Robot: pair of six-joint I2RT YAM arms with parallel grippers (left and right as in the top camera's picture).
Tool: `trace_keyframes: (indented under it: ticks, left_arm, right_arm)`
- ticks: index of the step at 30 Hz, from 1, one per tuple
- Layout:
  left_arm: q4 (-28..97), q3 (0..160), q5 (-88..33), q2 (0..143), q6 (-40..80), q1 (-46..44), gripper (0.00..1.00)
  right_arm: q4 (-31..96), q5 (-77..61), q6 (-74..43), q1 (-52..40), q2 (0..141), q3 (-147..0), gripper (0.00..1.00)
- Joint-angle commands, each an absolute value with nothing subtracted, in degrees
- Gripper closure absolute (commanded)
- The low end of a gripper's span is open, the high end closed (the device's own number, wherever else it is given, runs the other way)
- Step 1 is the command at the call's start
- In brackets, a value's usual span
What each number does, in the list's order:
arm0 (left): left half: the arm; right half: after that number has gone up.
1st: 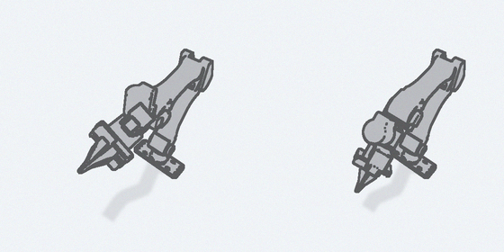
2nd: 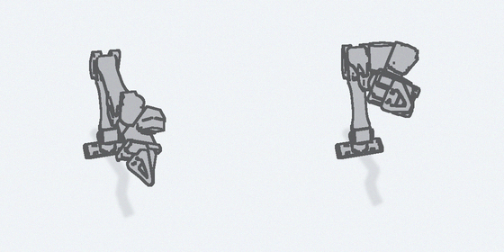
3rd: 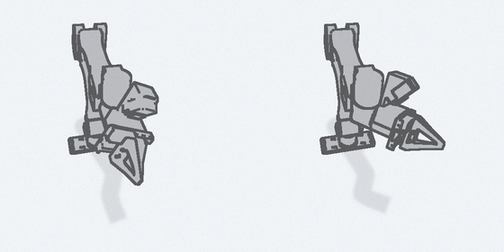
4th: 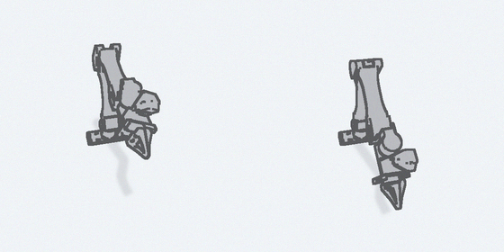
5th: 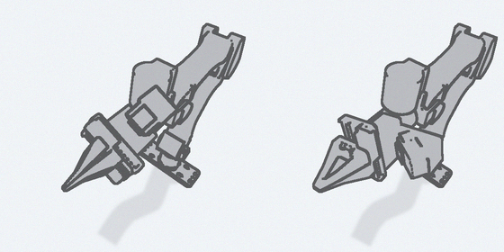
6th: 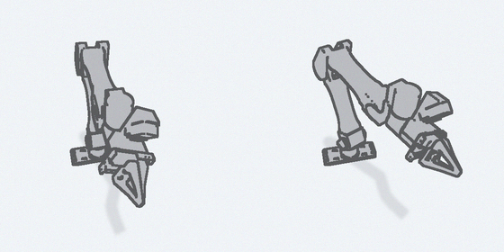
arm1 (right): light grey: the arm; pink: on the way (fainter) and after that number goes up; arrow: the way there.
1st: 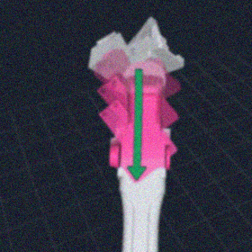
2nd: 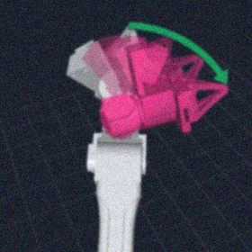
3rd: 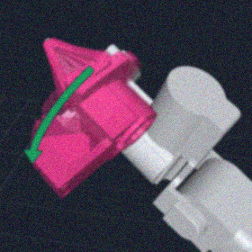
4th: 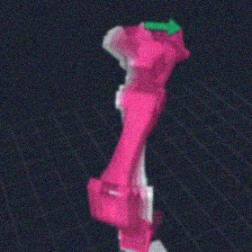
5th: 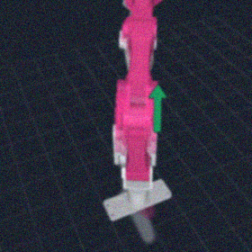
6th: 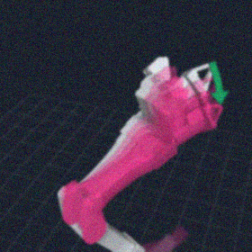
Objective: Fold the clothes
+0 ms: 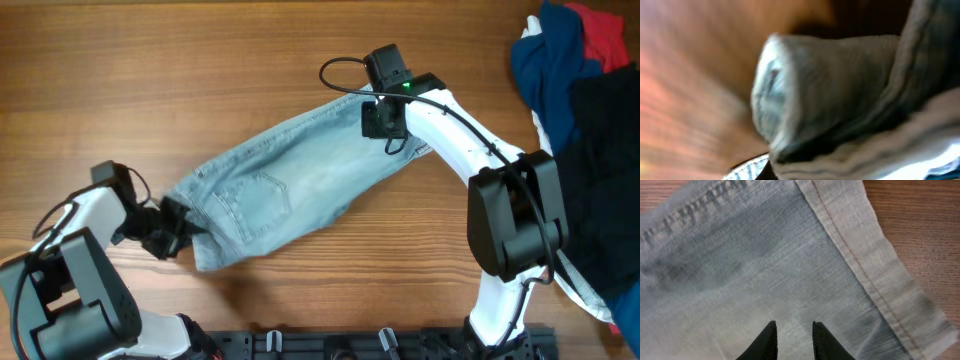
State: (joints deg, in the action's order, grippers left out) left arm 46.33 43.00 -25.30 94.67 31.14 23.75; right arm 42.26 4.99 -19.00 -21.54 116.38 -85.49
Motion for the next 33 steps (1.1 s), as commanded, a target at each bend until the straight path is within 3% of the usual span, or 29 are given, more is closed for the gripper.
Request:
trace_keyframes:
  ticks: [1,3,4,6,9,10,21,25,29,31,33]
  left_arm:
    - [39.81,50.83,-18.55,96.77,31.75,28.97,0.96]
    - [39.88,54.48,-18.55,96.77,30.22,29.78,0.96]
    - [40.16,56.45,-18.37,96.77,29.41,29.95,0.91]
    - [40.8,58.5,-18.35,96.77,28.75,29.98,0.69]
    - [41.67,59.2,-18.0,96.77,28.75,29.98,0.05]
    - [42.11,59.16,-16.86,96.77,28.77,29.95,0.0]
    - [43.94,59.05,-6.7,96.77,34.15,30.76,0.0]
    - [43.72,58.74,-7.7,97.1,37.47,30.76,0.0]
    - [41.91,58.74,-16.21,97.08,37.8,30.76,0.0]
    - [42.02,58.74,-18.48,97.08,37.82,30.76,0.03]
    - [42.76,58.74,-18.7,97.08,38.02,30.76,0.13]
  right_arm:
    - [42.87,5.72,-19.57,-21.3,114.15,-85.45,0.76]
    - [43.2,5.72,-19.57,-21.3,113.78,-85.45,0.76]
    - [43.38,5.72,-19.57,-21.3,113.71,-85.45,0.76]
    - [43.7,5.5,-19.57,-21.3,113.56,-85.45,0.76]
    - [44.45,5.45,-19.64,-21.3,113.45,-85.45,0.76]
    - [44.64,5.45,-19.64,-21.3,113.43,-85.45,0.76]
    - [45.47,4.43,-19.66,-21.3,113.38,-85.45,0.76]
    - [45.87,4.4,-19.68,-21.3,113.38,-85.45,0.77]
    - [45.91,4.4,-19.66,-21.3,113.4,-85.45,0.77]
    - [46.02,4.4,-19.68,-21.3,113.38,-85.45,0.77]
    - [46.24,4.4,-19.66,-21.3,113.38,-85.45,0.77]
